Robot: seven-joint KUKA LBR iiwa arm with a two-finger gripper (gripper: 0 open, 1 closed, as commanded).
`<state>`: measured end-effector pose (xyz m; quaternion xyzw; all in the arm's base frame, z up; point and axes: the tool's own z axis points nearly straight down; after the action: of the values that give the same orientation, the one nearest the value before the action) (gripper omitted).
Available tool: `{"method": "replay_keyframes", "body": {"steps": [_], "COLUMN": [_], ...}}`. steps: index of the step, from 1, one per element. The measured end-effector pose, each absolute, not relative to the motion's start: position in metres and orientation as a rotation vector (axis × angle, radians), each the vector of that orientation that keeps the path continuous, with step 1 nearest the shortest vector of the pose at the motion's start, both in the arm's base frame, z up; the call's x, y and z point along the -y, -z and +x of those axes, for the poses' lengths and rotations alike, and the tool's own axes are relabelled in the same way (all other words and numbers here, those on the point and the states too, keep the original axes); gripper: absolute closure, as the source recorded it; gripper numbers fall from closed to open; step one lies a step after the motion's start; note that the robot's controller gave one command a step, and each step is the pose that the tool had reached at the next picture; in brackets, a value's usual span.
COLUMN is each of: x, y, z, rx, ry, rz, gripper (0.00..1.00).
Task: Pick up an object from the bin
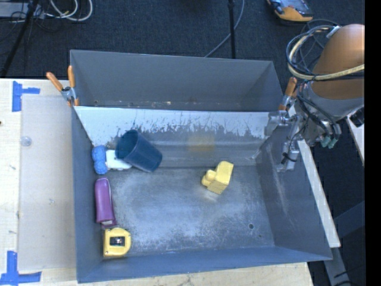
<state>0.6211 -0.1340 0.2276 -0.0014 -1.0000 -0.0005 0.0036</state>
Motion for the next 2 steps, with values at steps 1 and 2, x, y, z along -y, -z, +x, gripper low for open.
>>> {"method": "replay_keyframes", "body": {"steps": [1,2], "x": [0.133,0.121], "y": [-0.233,-0.185], "z": [0.622,0.616], "rx": [3.142,3.144], "ry": [0.0,-0.002], "rz": [-0.001,0.073], "gripper": [0.0,0.0]}}
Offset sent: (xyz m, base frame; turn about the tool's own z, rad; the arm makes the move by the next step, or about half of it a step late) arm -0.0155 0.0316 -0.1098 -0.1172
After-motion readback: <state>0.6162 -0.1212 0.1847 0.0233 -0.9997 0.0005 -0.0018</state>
